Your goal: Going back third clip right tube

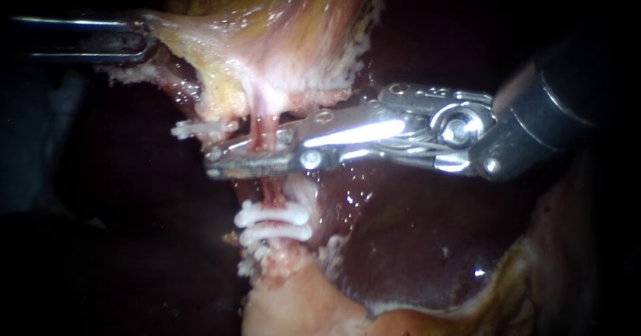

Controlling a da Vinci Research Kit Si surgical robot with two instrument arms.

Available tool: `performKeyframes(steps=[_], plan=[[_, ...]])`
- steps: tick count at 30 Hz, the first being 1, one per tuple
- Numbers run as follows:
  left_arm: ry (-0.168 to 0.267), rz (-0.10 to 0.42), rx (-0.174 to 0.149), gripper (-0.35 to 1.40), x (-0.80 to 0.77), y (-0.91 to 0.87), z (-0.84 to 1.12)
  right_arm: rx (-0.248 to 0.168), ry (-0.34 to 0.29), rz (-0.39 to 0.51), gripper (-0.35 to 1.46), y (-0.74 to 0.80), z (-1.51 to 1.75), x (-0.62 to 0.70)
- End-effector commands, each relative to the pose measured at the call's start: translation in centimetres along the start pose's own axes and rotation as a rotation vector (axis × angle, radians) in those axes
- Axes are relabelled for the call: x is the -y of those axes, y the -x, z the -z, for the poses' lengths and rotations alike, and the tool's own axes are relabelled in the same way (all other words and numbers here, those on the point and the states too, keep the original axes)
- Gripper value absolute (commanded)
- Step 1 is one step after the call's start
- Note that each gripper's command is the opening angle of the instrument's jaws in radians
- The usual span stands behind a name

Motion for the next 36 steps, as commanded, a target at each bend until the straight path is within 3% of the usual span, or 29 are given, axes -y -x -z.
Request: performKeyframes(steps=[1, 2, 4, 11, 16, 26, 31, 36], plan=[[0.0, 0.0, 0.0, -0.35, 0.0, 0.0, 0.0, -0.007, 0.005, 0.008, 0.31, -0.01, -0.03, -0.02], [0.0, 0.0, 0.0, -0.35, 0.0, 0.0, 0.0, -0.016, 0.016, 0.008, 0.42, -0.02, -0.05, -0.04], [0.0, 0.0, 0.0, -0.35, 0.0, 0.0, 0.0, -0.028, 0.026, 0.008, 0.47, -0.04, -0.08, -0.06], [0.0, 0.0, 0.0, -0.35, 0.0, 0.0, 0.0, -0.032, 0.04, 0.019, 0.5, 0.03, -0.14, -0.09], [0.0, 0.0, 0.0, -0.35, 0.0, 0.0, 0.0, -0.055, 0.105, 0.085, 0.5, 0.06, -0.12, -0.22], [-0.001, -0.001, -0.001, -0.35, 0.01, 0.01, -0.01, 0.009, 0.253, 0.251, 0.5, 0.25, 0.12, -0.5], [-0.003, -0.001, -0.002, -0.35, 0.02, 0.02, 0.01, 0.016, 0.289, 0.349, 0.5, 0.36, 0.31, -0.43], [-0.005, -0.001, -0.003, -0.35, 0.02, 0.02, 0.01, 0.02, 0.321, 0.4, 0.5, 0.52, 0.53, -0.24]])
